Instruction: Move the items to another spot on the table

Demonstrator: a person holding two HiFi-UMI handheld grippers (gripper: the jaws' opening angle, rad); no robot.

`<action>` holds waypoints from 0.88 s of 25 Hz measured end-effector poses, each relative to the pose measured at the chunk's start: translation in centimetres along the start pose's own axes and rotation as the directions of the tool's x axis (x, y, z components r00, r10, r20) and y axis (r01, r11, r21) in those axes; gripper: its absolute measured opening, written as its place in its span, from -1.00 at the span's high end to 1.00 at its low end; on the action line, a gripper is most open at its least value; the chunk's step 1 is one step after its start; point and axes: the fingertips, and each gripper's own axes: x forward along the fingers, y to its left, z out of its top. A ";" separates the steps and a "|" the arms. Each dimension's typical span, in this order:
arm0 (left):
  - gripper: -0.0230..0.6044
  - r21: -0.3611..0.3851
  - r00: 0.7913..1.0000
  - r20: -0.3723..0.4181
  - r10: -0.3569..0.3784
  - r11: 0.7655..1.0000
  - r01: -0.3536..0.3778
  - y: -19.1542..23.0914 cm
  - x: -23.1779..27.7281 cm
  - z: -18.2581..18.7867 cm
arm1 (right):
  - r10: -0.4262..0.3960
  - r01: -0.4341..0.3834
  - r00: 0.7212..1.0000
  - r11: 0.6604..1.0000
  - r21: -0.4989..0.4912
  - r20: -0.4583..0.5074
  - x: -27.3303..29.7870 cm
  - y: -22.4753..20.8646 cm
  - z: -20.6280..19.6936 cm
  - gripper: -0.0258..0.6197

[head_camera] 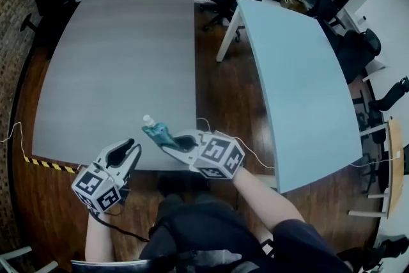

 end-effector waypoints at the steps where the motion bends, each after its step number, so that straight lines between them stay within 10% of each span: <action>1: 0.58 -0.018 1.000 -0.007 0.023 1.000 -0.023 -0.1 0.5 -0.2 | -0.018 0.018 1.000 1.000 0.015 0.020 -1.1 -0.8 -0.2 0.80; 4: 0.91 -0.078 0.993 -0.026 0.116 0.990 -0.118 -0.5 1.9 -0.4 | -0.053 0.052 0.997 0.998 0.037 0.052 -4.4 -2.7 -1.0 0.80; 12: 0.91 -0.223 0.968 0.058 0.244 0.948 -0.225 -2.7 4.3 2.8 | -0.038 0.028 0.993 0.995 0.091 0.110 -10.4 -4.9 -1.0 0.80; 22: 0.91 -0.080 0.991 0.012 0.135 0.988 -0.134 -3.9 6.0 3.7 | -0.152 0.134 0.982 0.979 0.155 0.115 -11.9 -7.3 1.2 0.80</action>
